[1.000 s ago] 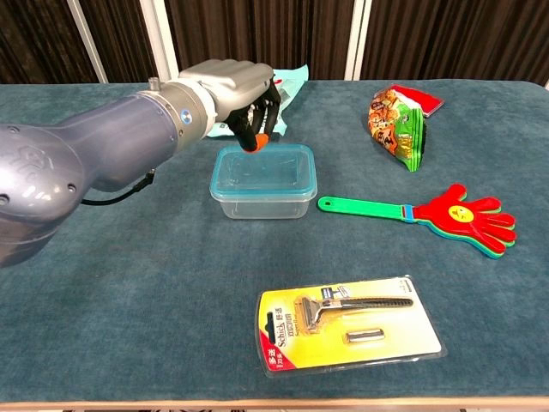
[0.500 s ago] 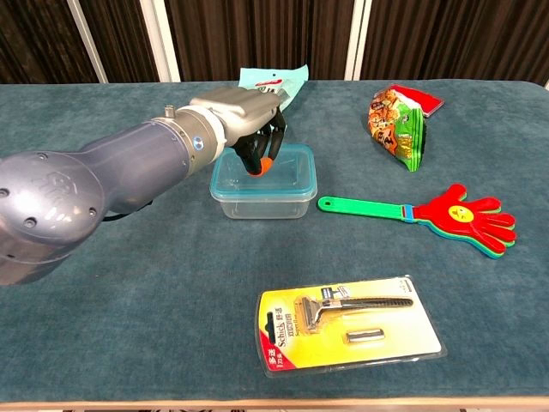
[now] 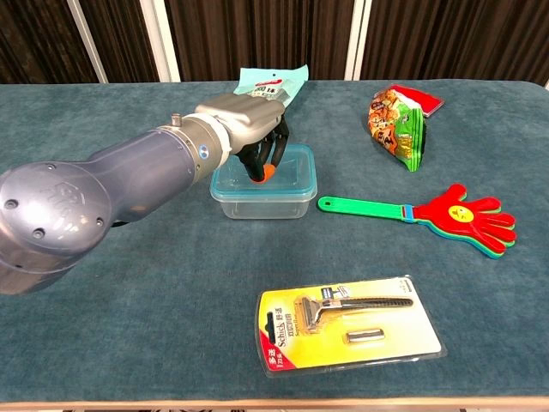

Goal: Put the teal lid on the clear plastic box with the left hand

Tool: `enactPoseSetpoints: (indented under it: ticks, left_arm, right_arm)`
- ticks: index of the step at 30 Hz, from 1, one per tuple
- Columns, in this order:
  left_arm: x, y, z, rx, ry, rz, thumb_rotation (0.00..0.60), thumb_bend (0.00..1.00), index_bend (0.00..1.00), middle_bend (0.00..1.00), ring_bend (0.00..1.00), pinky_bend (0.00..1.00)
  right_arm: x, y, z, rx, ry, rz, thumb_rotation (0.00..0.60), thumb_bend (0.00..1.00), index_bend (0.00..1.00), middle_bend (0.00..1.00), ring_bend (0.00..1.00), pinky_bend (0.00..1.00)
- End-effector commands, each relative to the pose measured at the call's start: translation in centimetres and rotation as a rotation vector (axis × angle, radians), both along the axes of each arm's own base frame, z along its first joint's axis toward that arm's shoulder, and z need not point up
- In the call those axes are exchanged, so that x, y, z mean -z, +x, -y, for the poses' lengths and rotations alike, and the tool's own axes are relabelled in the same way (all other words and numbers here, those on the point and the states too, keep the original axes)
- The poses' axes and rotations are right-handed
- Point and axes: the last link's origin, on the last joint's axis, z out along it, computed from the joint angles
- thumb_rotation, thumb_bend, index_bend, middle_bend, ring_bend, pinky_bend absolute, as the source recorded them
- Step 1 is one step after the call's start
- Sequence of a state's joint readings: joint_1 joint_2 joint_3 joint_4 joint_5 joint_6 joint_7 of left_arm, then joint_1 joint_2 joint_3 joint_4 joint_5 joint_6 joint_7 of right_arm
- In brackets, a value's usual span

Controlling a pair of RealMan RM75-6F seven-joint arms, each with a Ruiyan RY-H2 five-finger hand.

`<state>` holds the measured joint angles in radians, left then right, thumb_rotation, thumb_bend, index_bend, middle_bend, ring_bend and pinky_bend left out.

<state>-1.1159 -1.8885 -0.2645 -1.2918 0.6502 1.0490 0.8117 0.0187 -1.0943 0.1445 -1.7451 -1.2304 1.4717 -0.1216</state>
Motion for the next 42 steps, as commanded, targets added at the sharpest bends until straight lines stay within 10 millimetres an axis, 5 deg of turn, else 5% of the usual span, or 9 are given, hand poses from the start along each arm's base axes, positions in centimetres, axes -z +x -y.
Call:
enactPoseSetpoints:
  ticks: [1,42]
  left_arm:
    - [0.0,-0.1,-0.1,0.005,0.011,-0.013,0.6,0.48,0.64,0.58,0.15,0.03]
    - [1.8,-1.1,0.1,0.01,-0.005,-0.095,0.6,0.48,0.64,0.58,0.15,0.03]
  right_arm:
    - [0.0,0.0,0.0,0.0,0.0,-0.001,0.6,0.41,0.14,0.03,0.03,0.0]
    - [0.0,0.0,0.0,0.007,-0.002,-0.007,0.6,0.41,0.14,0.03,0.03,0.0]
